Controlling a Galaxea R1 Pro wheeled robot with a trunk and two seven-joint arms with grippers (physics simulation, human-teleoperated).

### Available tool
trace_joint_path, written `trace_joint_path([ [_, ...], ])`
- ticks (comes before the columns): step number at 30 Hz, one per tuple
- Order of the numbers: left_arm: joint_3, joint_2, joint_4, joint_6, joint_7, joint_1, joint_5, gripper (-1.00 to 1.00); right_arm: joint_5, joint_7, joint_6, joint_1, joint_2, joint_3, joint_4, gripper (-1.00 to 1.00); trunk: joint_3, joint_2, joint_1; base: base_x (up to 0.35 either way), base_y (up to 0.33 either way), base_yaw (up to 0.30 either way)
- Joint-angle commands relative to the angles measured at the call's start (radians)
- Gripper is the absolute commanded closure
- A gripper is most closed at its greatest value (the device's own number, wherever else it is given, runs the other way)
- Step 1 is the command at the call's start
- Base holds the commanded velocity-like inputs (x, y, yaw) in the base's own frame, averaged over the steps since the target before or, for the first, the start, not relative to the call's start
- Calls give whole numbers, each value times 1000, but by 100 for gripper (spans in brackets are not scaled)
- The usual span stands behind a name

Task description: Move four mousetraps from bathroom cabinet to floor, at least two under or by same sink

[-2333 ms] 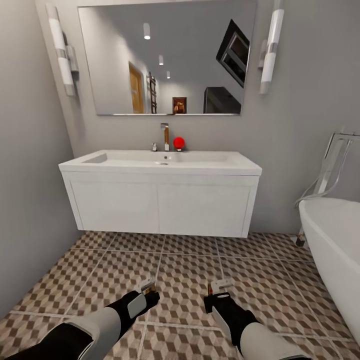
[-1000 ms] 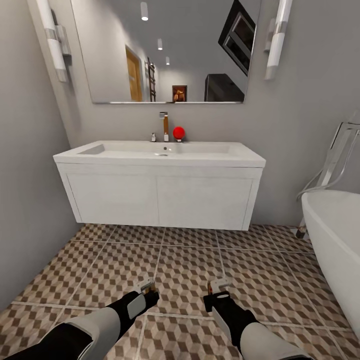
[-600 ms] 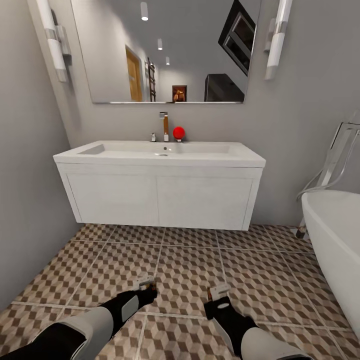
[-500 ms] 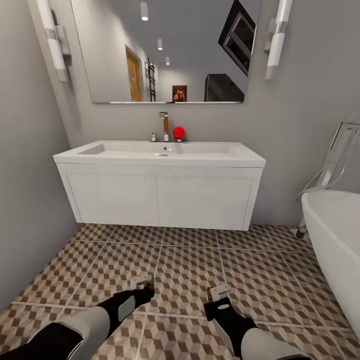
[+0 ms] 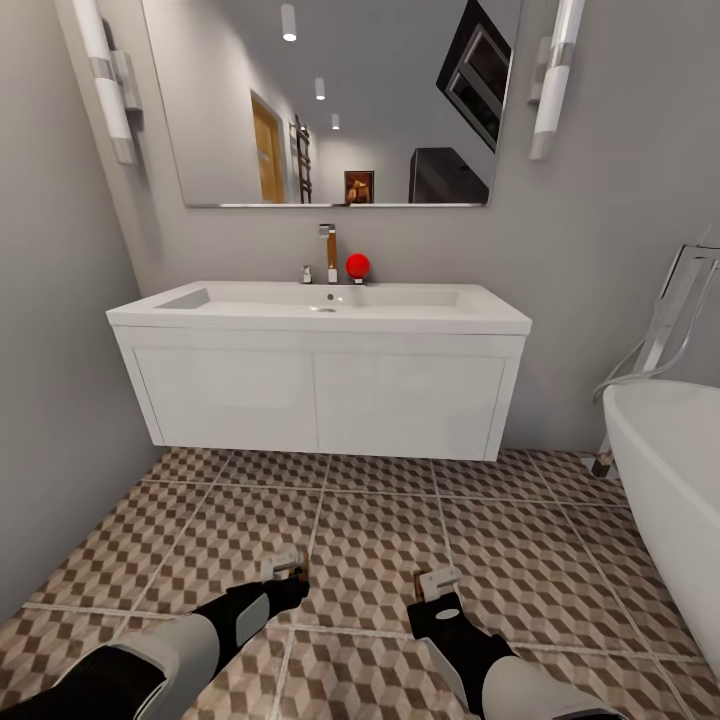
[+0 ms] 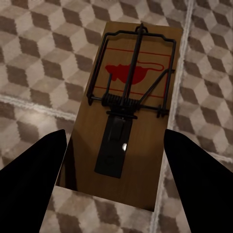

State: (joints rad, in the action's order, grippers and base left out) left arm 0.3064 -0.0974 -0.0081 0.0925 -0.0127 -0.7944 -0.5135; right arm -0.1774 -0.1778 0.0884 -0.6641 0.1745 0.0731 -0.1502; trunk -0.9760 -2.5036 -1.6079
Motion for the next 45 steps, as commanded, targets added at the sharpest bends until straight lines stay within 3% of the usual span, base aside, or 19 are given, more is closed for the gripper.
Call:
trace_joint_path([
  [1, 9, -3, 0, 4, -2, 3, -9, 100, -7, -5, 9, 0, 0, 8, -2, 100, -1, 0, 0, 0, 0, 0],
  [13, 10, -2, 0, -63, -6, 25, -8, 100, -7, -5, 8, 0, 0, 10, -2, 100, -1, 0, 0, 0, 0, 0],
  [45, 7, -8, -3, -62, -15, 26, -10, 100, -8, 28, 9, 0, 0, 10, 9, 100, -1, 0, 0, 0, 0, 0],
])
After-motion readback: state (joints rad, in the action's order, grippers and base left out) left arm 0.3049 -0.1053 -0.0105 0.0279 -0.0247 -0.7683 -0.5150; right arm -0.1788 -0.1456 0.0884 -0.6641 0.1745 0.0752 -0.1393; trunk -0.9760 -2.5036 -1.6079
